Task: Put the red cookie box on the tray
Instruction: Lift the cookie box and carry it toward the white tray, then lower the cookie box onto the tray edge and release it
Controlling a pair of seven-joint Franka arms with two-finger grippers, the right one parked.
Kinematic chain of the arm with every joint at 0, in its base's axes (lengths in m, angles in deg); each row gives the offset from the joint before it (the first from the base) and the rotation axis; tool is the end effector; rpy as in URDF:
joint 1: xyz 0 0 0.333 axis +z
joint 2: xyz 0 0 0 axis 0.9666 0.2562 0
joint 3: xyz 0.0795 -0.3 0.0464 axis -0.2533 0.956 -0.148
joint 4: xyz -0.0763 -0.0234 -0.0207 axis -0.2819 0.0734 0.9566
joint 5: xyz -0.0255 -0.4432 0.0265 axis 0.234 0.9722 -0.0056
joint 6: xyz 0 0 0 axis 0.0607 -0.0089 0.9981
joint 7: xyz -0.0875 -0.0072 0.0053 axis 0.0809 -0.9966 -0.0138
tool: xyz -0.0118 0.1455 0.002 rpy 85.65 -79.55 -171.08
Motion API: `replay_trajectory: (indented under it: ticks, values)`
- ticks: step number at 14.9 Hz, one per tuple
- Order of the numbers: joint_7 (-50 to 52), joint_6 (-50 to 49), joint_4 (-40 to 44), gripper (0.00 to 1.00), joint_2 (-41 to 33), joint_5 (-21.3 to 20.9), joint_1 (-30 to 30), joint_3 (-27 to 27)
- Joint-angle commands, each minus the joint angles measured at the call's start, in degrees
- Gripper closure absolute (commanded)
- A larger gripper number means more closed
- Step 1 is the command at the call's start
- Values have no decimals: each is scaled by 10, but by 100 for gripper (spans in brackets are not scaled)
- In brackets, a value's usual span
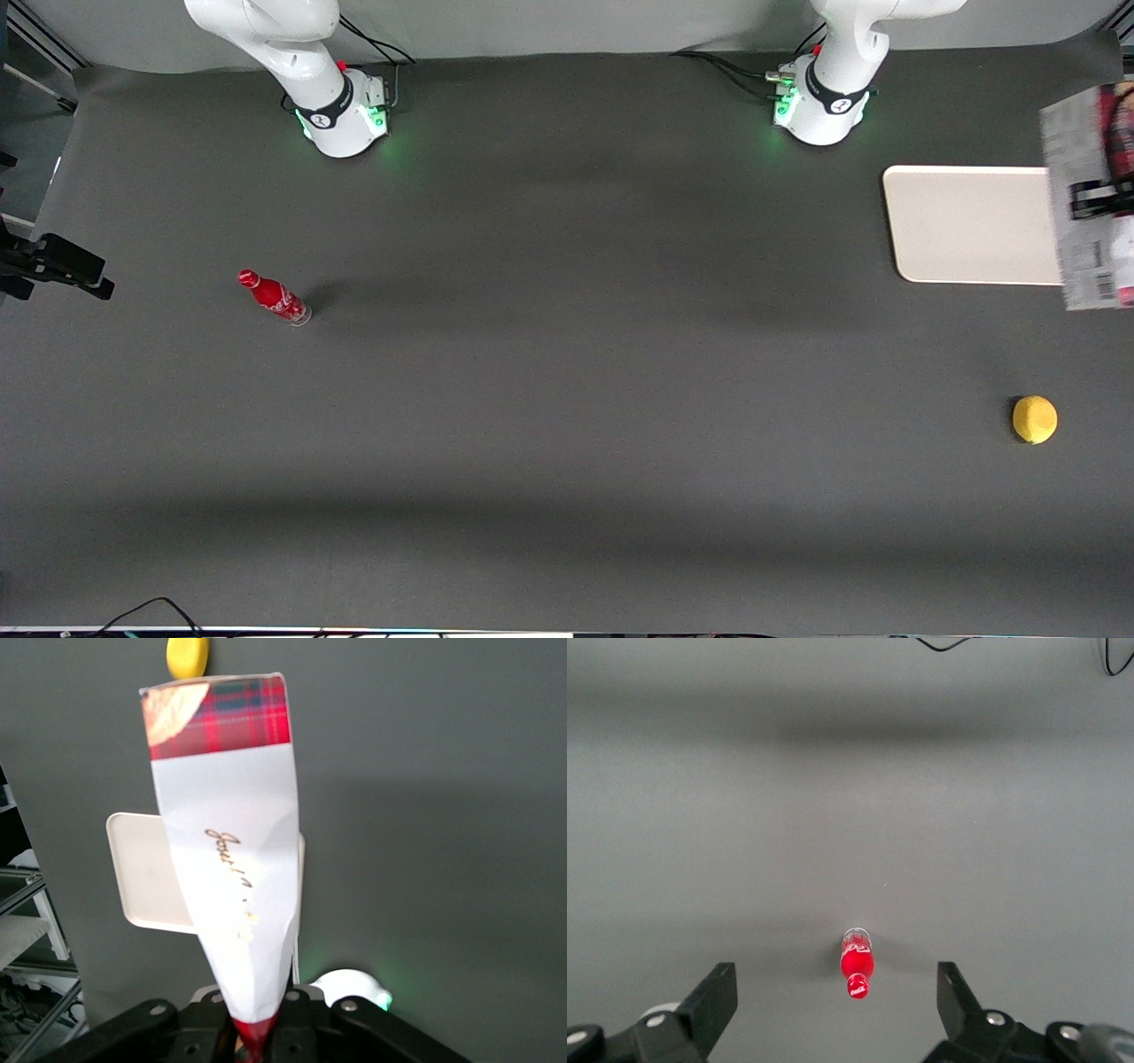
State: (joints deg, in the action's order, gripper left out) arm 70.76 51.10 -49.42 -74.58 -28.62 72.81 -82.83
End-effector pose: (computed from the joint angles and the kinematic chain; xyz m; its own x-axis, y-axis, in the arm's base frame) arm 0.5878 0.0726 0.5870 0.9555 0.0473 -0.2913 0.0092 -0.9914 -0.1308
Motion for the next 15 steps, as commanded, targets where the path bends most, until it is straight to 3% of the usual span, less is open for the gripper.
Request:
replay_trajectory:
  ticks: [1, 4, 6, 9, 12, 15]
  values:
    - [-149, 142, -237, 100, -111, -7, -7, -122]
    - [-231, 279, -380, 100, -157, -28, -6, -237]
    - [-309, 387, -448, 100, -158, -54, 0, -319]
    - [-388, 522, -519, 100, -143, -57, 2, -409]
    - [-454, 672, -582, 100, -91, -56, 9, -469]
    - [-486, 740, -596, 100, -40, -33, 12, -475]
